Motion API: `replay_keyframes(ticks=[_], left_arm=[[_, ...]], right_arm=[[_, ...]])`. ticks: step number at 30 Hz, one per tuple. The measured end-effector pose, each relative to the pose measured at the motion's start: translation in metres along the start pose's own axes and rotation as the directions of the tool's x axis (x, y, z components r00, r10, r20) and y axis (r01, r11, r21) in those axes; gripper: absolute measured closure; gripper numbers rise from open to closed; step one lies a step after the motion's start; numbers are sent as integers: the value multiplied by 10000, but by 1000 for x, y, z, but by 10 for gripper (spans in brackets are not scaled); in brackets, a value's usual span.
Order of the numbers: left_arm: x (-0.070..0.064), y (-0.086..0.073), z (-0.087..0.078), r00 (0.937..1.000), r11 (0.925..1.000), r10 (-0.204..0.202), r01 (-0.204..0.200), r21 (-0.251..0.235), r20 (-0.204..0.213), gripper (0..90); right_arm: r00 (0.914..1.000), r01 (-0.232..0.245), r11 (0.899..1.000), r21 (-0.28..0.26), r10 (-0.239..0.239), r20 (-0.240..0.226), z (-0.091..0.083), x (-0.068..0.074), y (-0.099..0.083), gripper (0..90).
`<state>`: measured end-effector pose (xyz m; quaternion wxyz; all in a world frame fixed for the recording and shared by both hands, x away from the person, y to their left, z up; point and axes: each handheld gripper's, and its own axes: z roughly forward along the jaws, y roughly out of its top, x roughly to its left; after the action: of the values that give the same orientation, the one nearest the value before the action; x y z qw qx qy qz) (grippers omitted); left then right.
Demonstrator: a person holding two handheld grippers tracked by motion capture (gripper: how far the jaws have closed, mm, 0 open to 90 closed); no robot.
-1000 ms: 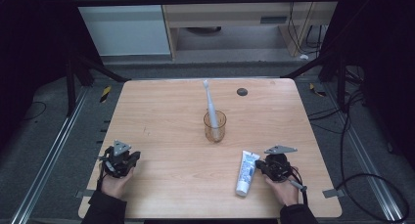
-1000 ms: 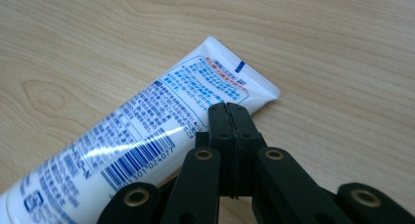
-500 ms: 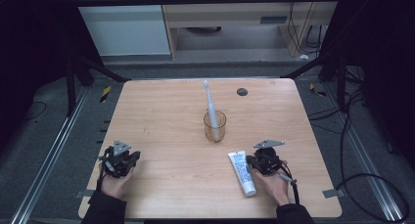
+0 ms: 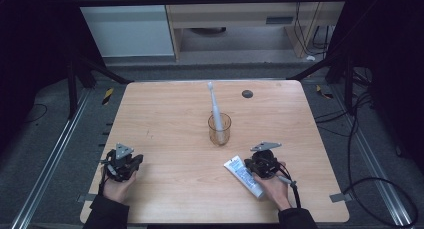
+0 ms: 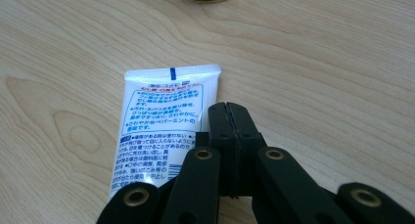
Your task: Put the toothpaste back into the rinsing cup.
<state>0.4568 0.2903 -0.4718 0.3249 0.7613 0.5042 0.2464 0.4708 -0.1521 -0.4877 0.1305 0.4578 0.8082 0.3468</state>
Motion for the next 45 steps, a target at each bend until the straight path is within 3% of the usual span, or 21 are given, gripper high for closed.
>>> replay_keyframes(ticks=[11,21,32,45], left_arm=[[0,0,-1,10000,10000,-23,23,-47,11,880],[0,0,-2,10000,9999,-50,50,-100,-29,854],[2,-1,-1,9999,9999,-137,136,-61,-69,806],[2,-1,0,9999,9999,-125,125,23,-89,773]], right_arm=[[9998,108,9993,-362,-103,140,-11,1,2,829],[9986,138,9951,-984,-86,530,-45,5,7,659],[9998,108,9991,-420,-100,200,-53,15,0,474],[9993,347,9994,95,-348,111,-43,28,-4,399]])
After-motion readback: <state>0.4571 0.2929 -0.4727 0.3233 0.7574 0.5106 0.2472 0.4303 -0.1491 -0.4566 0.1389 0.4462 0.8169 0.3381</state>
